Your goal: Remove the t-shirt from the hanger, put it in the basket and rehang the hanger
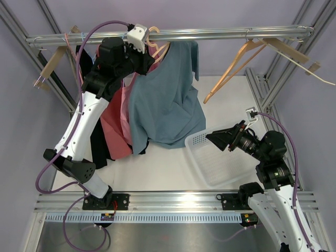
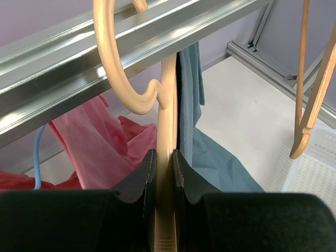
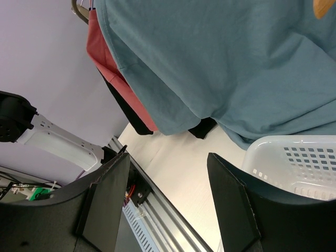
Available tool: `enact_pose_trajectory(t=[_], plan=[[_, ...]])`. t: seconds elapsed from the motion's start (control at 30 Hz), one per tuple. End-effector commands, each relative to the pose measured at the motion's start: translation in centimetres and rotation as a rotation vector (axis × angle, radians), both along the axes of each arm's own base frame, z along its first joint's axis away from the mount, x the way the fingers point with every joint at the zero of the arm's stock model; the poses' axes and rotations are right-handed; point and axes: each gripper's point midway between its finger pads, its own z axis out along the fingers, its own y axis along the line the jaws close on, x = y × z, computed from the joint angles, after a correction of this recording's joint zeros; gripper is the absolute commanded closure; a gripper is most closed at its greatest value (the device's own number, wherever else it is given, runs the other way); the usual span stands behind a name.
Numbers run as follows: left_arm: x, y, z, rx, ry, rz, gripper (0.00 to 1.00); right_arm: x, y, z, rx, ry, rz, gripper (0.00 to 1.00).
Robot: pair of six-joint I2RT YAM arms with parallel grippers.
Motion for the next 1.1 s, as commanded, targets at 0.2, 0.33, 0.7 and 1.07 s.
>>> enact_pose_trajectory(t=[0.2, 0.33, 0.7, 1.07], plan=[[-0.6, -0.3, 6.1, -0.033, -0.262, -0.206, 1.00, 0.0, 1.0, -0.2, -0.012, -0.032, 0.072, 0.29], [-0.5, -1.0, 6.1, -0.024, -0.279, -0.285, 1.00, 0.3, 1.1, -0.3, -0.027, -0.040, 0.082, 0.29], [-1.6, -1.6, 7.1, -0.055, -0.285, -0.370, 1.00, 1.1, 1.3, 1.0, -0.022, -0.074, 0.080, 0.27], [-7.3, -1.7, 8.5, -0.081, -0.303, -0.300, 1.00, 1.5, 4.0, 0.6, -0.006, -0.039, 0.148, 0.25]])
